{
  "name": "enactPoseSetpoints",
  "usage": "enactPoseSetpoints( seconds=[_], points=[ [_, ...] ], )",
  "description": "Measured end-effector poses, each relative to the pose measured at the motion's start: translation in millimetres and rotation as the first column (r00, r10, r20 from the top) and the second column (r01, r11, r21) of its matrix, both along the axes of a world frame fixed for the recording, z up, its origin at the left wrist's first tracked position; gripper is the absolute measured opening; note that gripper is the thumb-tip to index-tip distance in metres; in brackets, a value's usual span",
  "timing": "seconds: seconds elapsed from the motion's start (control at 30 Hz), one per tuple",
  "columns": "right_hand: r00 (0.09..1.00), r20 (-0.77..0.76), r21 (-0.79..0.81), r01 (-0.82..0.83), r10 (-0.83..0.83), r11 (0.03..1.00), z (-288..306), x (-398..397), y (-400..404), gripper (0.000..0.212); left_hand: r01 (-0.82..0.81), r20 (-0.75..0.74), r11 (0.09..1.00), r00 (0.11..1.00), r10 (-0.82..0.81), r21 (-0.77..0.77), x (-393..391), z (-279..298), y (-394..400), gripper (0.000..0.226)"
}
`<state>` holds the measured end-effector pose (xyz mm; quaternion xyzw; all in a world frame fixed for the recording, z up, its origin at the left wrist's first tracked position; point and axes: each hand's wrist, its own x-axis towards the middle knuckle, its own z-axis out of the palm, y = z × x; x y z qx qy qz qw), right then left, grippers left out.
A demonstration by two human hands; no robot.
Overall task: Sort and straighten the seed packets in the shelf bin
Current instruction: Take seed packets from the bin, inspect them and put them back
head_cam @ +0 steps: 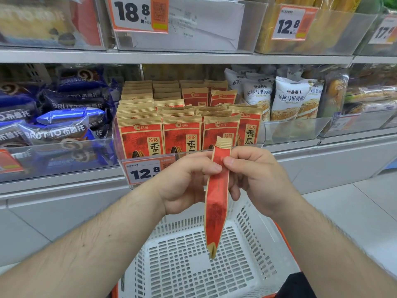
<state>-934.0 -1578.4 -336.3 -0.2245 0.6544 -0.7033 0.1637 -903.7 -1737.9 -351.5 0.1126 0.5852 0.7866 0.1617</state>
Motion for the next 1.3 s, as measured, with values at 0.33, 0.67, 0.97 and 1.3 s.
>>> enactPoseSetpoints(
  seconds=[0.33, 0.67, 0.97, 1.3],
  points=[
    [1.000, -0.026, 0.002, 0.005, -0.005, 1.000, -3.5, -2.4, 1.7, 0.020, -0.011, 0.002, 1.000, 1.000, 0.011, 0.003, -3.5, -1.8, 0.4, 0.027],
    [0.940, -0.148, 0.545, -0.183, 0.309, 0.818, 7.1, -4.7, 23.1, 0.036, -0.454, 0.048, 0.874, 0.890, 0.453, 0.173, -5.3, 15.9, -4.0, 0.055],
    [0.921, -0.131, 0.699, -0.177, 0.367, 0.693, 10.3, -1.8, 22.4, 0.016, -0.523, 0.134, 0.829, 0.852, 0.506, 0.197, -4.8, 16.3, -6.6, 0.051],
    [0.922, -0.034, 0.544, -0.307, 0.386, 0.781, 4.0, -8.1, 26.0, 0.026, -0.399, 0.088, 0.898, 0.917, 0.389, 0.186, -3.6, 15.4, -9.5, 0.041]
  ],
)
